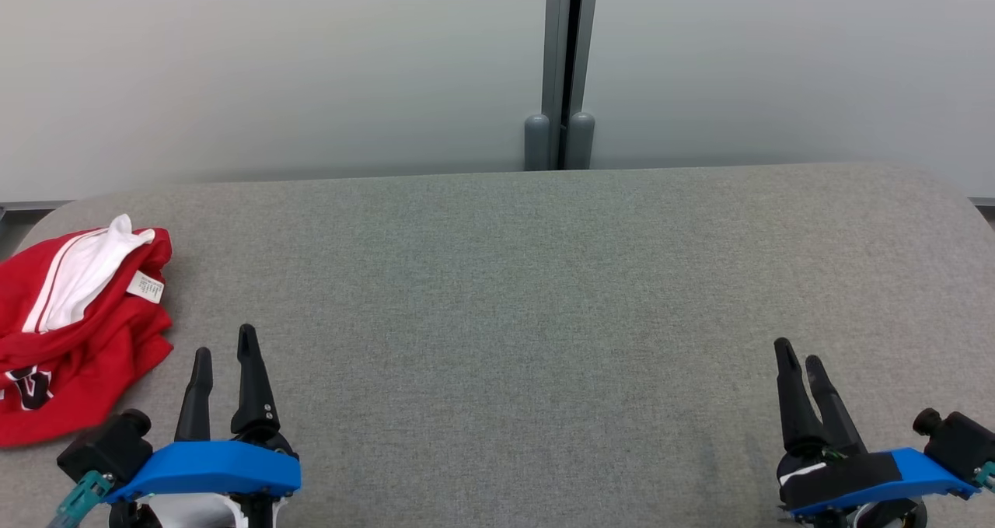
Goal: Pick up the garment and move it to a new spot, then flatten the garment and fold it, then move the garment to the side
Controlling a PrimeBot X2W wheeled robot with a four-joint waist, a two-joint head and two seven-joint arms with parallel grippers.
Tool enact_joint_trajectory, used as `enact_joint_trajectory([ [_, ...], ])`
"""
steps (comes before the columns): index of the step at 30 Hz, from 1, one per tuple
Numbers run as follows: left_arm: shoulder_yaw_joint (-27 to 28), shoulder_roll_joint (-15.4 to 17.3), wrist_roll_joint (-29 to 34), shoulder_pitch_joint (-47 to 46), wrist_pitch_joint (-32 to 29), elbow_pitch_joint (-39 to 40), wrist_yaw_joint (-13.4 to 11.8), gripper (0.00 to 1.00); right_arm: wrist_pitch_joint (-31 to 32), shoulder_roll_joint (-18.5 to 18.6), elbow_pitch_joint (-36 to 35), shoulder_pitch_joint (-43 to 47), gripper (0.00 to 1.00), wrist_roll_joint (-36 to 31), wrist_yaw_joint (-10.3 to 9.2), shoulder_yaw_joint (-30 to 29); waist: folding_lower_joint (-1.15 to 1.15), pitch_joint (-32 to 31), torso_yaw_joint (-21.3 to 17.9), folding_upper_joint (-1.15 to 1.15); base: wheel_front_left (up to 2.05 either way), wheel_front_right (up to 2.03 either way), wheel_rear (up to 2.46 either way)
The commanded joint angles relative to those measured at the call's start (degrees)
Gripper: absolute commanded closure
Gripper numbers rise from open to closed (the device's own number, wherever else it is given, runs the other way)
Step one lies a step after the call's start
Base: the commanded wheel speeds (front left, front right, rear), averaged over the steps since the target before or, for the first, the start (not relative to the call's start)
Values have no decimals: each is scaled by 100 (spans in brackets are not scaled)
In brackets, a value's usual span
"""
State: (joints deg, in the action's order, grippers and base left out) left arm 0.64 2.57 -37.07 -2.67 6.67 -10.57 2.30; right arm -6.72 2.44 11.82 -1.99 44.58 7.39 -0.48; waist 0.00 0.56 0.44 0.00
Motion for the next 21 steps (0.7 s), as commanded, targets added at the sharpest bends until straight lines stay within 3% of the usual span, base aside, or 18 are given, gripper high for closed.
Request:
enact_joint_trajectory([
  [1, -38, 46, 245, -35, 70, 21, -33, 0, -67, 44, -36, 10, 0, -250, 9, 1, 0, -2, 2, 0, 0, 0, 0],
  [21, -149, 55, 1413, 27, 356, -148, -4, 0, -350, 52, 31, 84, 0, -1488, 11, 38, 0, 3, 52, 0, 0, 0, 0],
])
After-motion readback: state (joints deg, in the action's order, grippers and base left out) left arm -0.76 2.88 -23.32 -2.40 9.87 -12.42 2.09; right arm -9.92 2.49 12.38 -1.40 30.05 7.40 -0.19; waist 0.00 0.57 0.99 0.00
